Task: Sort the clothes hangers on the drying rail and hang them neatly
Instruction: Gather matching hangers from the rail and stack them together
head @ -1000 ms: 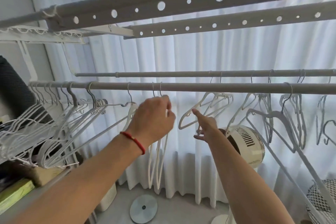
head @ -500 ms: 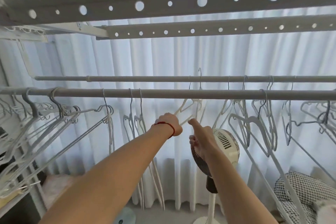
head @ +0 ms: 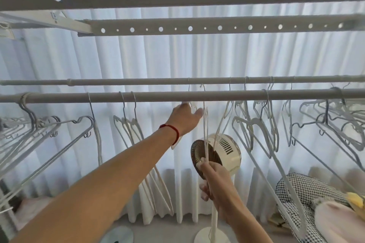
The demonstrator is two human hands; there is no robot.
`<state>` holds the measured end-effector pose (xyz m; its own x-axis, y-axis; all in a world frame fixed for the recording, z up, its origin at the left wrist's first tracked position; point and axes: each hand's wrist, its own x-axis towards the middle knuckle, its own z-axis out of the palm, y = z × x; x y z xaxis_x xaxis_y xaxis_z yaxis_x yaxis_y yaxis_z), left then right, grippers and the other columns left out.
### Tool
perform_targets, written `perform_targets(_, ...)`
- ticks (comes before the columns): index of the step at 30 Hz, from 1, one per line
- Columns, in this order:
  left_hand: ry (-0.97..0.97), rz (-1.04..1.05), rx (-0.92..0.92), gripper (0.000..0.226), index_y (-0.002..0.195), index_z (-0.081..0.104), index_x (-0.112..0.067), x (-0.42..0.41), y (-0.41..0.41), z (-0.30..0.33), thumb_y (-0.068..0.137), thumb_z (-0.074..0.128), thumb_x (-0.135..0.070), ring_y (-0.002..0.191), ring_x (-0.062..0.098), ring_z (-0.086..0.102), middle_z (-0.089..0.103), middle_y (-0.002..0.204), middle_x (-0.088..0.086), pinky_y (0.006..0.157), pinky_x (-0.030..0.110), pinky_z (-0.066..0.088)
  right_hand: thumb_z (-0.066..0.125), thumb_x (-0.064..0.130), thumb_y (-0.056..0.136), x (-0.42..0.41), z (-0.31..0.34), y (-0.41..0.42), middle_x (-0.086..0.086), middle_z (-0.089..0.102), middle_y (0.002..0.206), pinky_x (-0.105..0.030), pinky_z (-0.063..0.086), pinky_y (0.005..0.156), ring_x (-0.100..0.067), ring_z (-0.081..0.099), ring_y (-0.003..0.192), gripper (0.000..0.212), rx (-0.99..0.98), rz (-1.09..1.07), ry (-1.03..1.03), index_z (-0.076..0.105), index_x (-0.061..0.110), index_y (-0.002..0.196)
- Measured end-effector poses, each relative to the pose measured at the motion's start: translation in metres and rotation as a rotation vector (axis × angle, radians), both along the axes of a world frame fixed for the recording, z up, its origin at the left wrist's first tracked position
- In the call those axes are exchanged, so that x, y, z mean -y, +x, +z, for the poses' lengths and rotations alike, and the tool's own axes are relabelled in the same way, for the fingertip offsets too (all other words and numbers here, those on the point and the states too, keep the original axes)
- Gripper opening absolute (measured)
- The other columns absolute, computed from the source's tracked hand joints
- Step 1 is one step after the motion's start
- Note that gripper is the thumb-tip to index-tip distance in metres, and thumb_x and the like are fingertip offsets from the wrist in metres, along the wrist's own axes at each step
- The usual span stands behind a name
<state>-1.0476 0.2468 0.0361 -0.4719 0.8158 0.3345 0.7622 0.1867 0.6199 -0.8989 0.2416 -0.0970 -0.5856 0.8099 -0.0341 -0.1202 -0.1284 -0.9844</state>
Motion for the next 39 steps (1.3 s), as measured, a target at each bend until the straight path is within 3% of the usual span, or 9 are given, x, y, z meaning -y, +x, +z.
perform_targets(3,0.031,-0.036,0.101,0.072,0.151,0.034,-0.009,-0.005,0.004,0.007,0.098,0.046,-0.058,0.141,0.028,0.042,0.043,0.155,0.01,0.11,0.036,0.035,0.068,0.04,0.075,0.021,-0.019,0.009,-0.007,0.05,0.079,-0.029,0.043,0.046,-0.014,0.048,0.052,0.056,0.063,0.032,-0.014,0.052,0.011,0.121)
perform_targets(9,0.124,-0.087,0.183,0.055,0.152,0.037,-0.012,-0.005,0.009,-0.022,0.102,0.051,-0.032,0.135,0.031,0.049,0.05,0.15,0.009,0.109,0.046,0.046,0.066,0.033,0.083,0.043,-0.037,0.033,-0.003,0.042,0.066,-0.029,0.039,0.042,-0.016,0.042,0.047,0.052,0.112,0.111,-0.06,0.051,0.007,0.126)
perform_targets(12,0.109,-0.109,0.201,0.056,0.152,0.038,-0.011,-0.001,0.009,-0.03,0.102,0.054,-0.031,0.124,0.027,0.057,0.052,0.148,0.009,0.102,0.045,0.053,0.066,0.027,0.093,0.046,-0.039,0.046,-0.003,0.043,0.063,-0.029,0.039,0.042,-0.014,0.043,0.048,0.04,0.12,0.144,-0.073,0.052,0.005,0.124)
perform_targets(14,0.1,-0.115,0.194,0.062,0.153,0.036,-0.013,0.002,0.01,-0.03,0.099,0.059,-0.034,0.118,0.024,0.061,0.052,0.149,0.007,0.1,0.043,0.054,0.064,0.023,0.096,0.046,-0.042,0.053,-0.003,0.043,0.063,-0.029,0.039,0.041,-0.014,0.043,0.047,0.035,0.117,0.16,-0.075,0.052,0.003,0.123)
perform_targets(19,-0.097,-0.24,0.236,0.095,0.158,0.021,-0.019,0.023,0.003,-0.026,0.084,0.078,-0.041,0.128,0.023,0.055,0.049,0.148,0.006,0.107,0.042,0.047,0.062,0.017,0.096,0.053,-0.043,0.07,-0.006,0.043,0.079,-0.024,0.034,0.037,-0.014,0.04,0.047,0.03,0.065,0.152,-0.094,0.053,0.0,0.119)
perform_targets(26,-0.072,-0.152,0.111,0.045,0.134,0.058,-0.016,0.055,-0.023,-0.021,0.094,0.064,-0.036,0.117,0.023,0.06,0.064,0.127,0.004,0.1,0.036,0.047,0.07,0.029,0.078,0.057,-0.028,0.104,0.0,0.045,0.055,-0.023,0.034,0.035,-0.015,0.034,0.045,0.055,0.025,0.179,-0.076,0.054,0.007,0.126)
perform_targets(31,-0.082,-0.277,0.134,0.056,0.146,0.044,-0.022,0.051,-0.01,-0.015,0.095,0.066,-0.034,0.13,0.024,0.053,0.052,0.145,0.005,0.099,0.032,0.044,0.073,0.031,0.067,0.069,-0.015,0.114,-0.001,0.046,0.056,-0.022,0.033,0.033,-0.015,0.031,0.044,0.064,-0.012,0.186,-0.036,0.06,0.009,0.126)
perform_targets(34,-0.044,-0.411,0.121,0.068,0.152,0.035,-0.029,0.047,0.004,-0.006,0.093,0.069,-0.032,0.132,0.022,0.051,0.048,0.149,0.003,0.098,0.03,0.045,0.07,0.025,0.071,0.076,-0.009,0.119,-0.003,0.042,0.054,-0.021,0.033,0.032,-0.014,0.029,0.041,0.058,-0.013,0.174,-0.022,0.058,0.008,0.125)
perform_targets(39,-0.089,-0.344,0.018,0.067,0.151,0.038,-0.021,0.039,0.006,-0.009,0.091,0.067,-0.016,0.133,0.025,0.05,0.049,0.148,0.008,0.096,0.03,0.042,0.072,0.031,0.075,0.085,-0.003,0.123,-0.009,0.026,0.067,-0.023,0.033,0.034,-0.016,0.028,0.049,0.058,-0.037,0.154,-0.004,0.055,0.002,0.122)
